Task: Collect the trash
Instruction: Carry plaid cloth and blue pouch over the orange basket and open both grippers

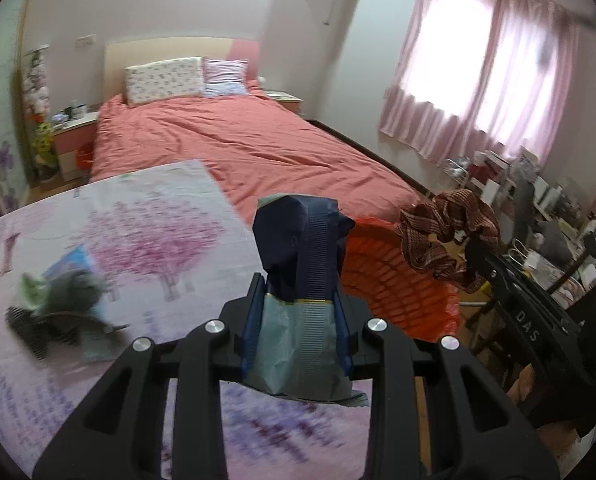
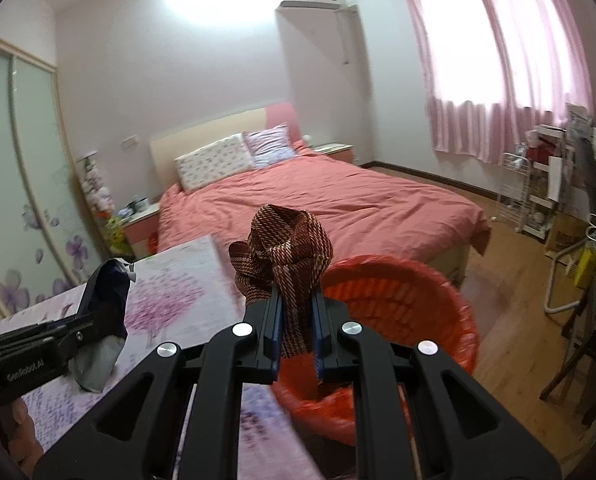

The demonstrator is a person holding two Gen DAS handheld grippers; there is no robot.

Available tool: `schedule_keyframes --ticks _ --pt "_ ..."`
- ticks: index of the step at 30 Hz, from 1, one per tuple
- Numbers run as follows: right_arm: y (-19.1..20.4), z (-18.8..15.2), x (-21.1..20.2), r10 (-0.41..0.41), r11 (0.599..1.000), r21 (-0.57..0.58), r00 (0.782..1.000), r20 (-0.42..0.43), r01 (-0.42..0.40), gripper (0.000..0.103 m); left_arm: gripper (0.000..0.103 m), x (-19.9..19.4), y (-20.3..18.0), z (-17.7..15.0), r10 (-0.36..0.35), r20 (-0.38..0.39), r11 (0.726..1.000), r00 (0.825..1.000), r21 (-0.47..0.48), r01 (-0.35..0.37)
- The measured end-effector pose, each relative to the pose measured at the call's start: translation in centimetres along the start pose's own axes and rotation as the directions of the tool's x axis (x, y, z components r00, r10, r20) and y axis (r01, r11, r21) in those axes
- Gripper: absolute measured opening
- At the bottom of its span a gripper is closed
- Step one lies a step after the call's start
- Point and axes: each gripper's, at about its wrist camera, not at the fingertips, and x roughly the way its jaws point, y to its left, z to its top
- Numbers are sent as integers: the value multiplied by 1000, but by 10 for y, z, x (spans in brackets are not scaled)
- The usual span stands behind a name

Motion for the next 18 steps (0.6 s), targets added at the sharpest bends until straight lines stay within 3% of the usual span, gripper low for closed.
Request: schedule_keyframes --ticks 9,14,18 --pt "-42 2 19 -83 994 65 997 5 83 12 32 53 -56 9 -101 -39 992 994 73 104" --pt "-57 1 29 -107 991 85 994 -9 107 12 32 79 -78 8 -123 -67 987 990 92 129" --pt "-64 2 37 -110 988 106 994 -24 112 13 34 104 -87 9 -101 -95 989 990 102 110"
